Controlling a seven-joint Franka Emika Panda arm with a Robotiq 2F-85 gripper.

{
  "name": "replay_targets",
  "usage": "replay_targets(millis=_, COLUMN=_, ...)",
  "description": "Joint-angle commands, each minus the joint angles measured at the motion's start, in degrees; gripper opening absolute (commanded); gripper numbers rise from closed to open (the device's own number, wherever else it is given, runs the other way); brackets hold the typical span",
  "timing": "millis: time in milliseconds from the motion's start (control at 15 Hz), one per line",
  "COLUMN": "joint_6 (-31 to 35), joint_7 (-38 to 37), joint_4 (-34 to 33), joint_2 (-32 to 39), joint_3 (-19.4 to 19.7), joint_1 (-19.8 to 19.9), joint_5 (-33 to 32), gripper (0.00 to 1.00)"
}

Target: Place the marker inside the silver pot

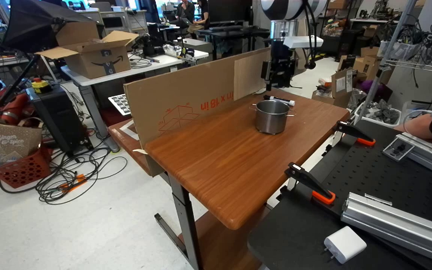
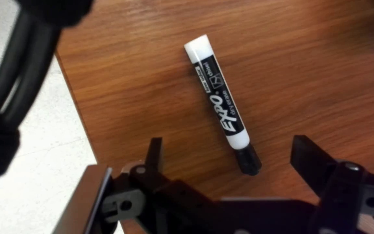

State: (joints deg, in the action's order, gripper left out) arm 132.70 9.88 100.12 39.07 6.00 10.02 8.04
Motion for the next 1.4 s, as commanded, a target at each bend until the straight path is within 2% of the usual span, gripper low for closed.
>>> replay_targets(millis=0, joint_6=0.11, joint_7=-3.04, joint_4=-3.92, joint_2=3.37, joint_3=-0.70, joint_1=0.02, joint_5=-1.50, gripper=1.00)
replay_targets(millis=333, joint_6=-0.08, joint_7=-6.76, joint_4=-6.84, joint_2=6.85, joint_3=0.30, joint_1=-1.56, joint_5=-4.03, gripper=1.00)
replay_targets(millis=400, joint_6=-0.16, joint_7=-7.21, joint_4=-7.02, joint_2=7.35, joint_3=0.51, joint_1=-1.81, joint_5=-5.06, gripper=0.75)
replay_targets(millis=467, joint_6=-0.12, joint_7=-7.56, joint_4=-7.18, joint_2=7.69, joint_3=0.60, joint_1=-1.93, joint_5=-5.85, gripper=0.74)
replay_targets(millis=1067, joint_6=-0.40, joint_7=-7.65, joint_4=-7.50, joint_2=6.62, joint_3=0.08, joint_1=-1.38, joint_5=-7.73, gripper=0.06)
replay_targets(millis=1133, joint_6=-0.26, joint_7=-7.63, joint_4=-7.40, joint_2=6.37, joint_3=0.14, joint_1=-1.35, joint_5=-7.76, gripper=0.00)
replay_targets(millis=1333, joint_6=0.39, joint_7=-7.00, joint_4=-6.27, joint_2=4.69, joint_3=-0.02, joint_1=-0.97, joint_5=-7.49, gripper=0.05)
